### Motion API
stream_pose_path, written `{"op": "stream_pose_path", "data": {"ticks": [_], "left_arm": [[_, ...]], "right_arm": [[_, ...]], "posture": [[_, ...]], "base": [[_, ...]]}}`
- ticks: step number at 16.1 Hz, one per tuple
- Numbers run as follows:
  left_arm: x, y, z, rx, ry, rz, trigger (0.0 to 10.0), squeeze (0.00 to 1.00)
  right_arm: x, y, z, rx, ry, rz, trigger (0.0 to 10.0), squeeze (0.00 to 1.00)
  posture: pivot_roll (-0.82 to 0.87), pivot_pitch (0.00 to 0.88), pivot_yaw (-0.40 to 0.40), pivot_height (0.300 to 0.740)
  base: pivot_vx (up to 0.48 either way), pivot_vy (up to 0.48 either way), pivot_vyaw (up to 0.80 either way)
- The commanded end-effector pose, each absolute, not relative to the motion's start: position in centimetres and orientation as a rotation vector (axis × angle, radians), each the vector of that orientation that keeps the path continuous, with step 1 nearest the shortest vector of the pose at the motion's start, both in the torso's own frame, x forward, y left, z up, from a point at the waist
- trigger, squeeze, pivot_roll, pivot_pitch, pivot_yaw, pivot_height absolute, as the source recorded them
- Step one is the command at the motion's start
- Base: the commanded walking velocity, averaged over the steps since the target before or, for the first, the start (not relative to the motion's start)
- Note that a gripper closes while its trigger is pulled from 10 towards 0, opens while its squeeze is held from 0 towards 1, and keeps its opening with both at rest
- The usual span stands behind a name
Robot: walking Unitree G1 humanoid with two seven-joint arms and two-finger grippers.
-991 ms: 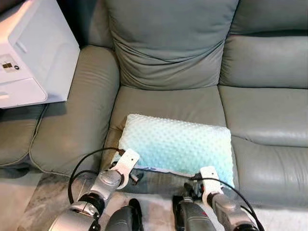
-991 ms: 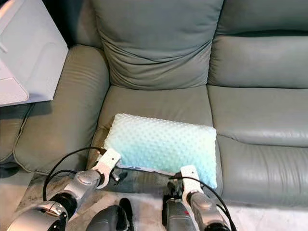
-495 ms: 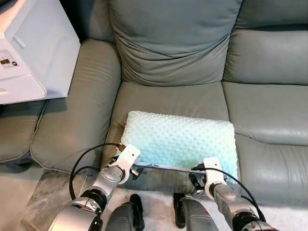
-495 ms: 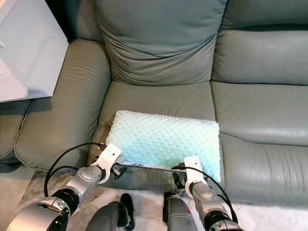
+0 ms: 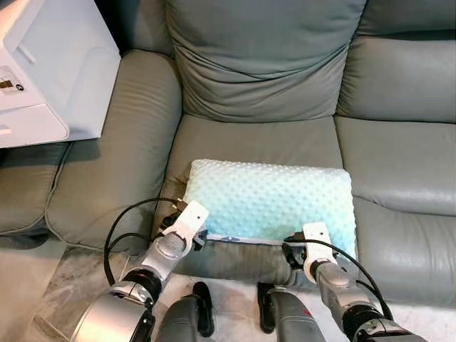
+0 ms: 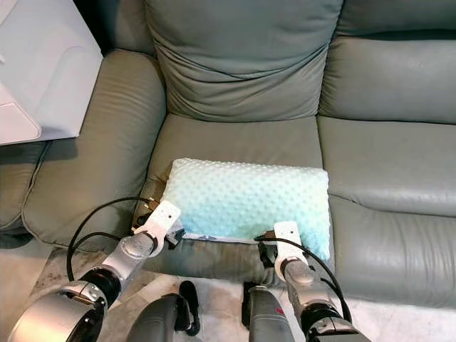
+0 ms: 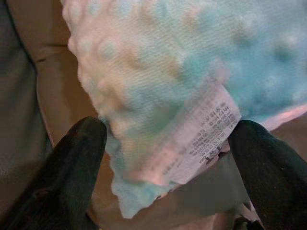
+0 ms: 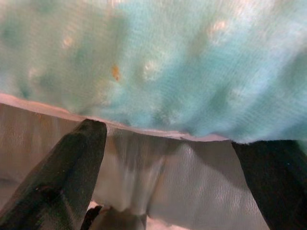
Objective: Move the pillow to the sofa
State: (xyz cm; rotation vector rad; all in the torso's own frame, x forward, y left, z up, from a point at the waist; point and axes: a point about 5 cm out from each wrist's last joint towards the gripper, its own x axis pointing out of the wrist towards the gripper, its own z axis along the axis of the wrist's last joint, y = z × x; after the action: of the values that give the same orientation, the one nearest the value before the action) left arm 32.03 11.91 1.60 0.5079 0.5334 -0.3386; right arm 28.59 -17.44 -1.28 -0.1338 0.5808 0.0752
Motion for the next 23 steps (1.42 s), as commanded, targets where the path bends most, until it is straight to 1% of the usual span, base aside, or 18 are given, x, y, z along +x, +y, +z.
{"op": "stream_pose_path", "data": {"ticks": [1,5,8,11,15,17,19,21,22,23], "left_arm": [[31.3,12.3,0.7,0.514,0.565,-0.321,10.0,0.00],[31.7,11.3,1.3,0.449,0.532,-0.308,10.0,0.00],[32.2,10.3,2.0,0.442,0.503,-0.313,10.0,0.00],[32.8,9.5,2.8,0.432,0.473,-0.311,10.0,0.00],[32.9,9.3,3.0,0.418,0.466,-0.311,10.0,0.00],[33.1,9.7,3.1,0.412,0.456,-0.293,10.0,0.00],[33.2,10.4,3.2,0.411,0.451,-0.285,10.0,0.00],[32.9,11.8,2.7,0.353,0.486,-0.287,10.0,0.00],[32.0,13.2,1.7,0.321,0.528,-0.283,10.0,0.00],[31.8,13.5,1.4,0.316,0.538,-0.282,10.0,0.00]], "right_arm": [[27.7,-17.1,-2.1,-0.107,0.612,0.067,10.0,0.00],[28.3,-16.8,-1.6,-0.086,0.577,0.067,10.0,0.00],[28.5,-16.3,-1.4,-0.078,0.567,0.078,10.0,0.00],[28.3,-15.4,-1.7,-0.033,0.571,0.107,10.0,0.00],[27.7,-14.3,-2.1,0.000,0.583,0.140,10.0,0.00],[27.5,-13.5,-2.3,0.016,0.586,0.161,10.0,0.00],[27.5,-13.3,-2.3,-0.002,0.590,0.175,10.0,0.00],[27.1,-13.9,-2.7,-0.118,0.612,0.181,10.0,0.00],[26.8,-14.8,-2.9,-0.215,0.615,0.163,10.0,0.00],[26.8,-15.0,-2.9,-0.230,0.613,0.156,10.0,0.00]], "posture": [[-0.05,0.367,0.126,0.740],[-0.06,0.370,0.122,0.740],[-0.07,0.370,0.121,0.740],[-0.07,0.370,0.121,0.740],[-0.07,0.371,0.119,0.740],[-0.07,0.367,0.119,0.740],[-0.06,0.363,0.120,0.740],[-0.06,0.355,0.116,0.740],[-0.05,0.352,0.113,0.740],[-0.05,0.352,0.113,0.740]], "base": [[0.000,0.000,0.00],[0.000,0.000,0.00],[0.000,0.000,0.00],[0.000,0.000,0.00],[0.000,0.000,0.00],[0.000,0.000,0.00],[0.000,0.000,0.00],[0.000,0.000,0.00],[0.000,0.000,0.00],[0.000,0.000,0.00]]}}
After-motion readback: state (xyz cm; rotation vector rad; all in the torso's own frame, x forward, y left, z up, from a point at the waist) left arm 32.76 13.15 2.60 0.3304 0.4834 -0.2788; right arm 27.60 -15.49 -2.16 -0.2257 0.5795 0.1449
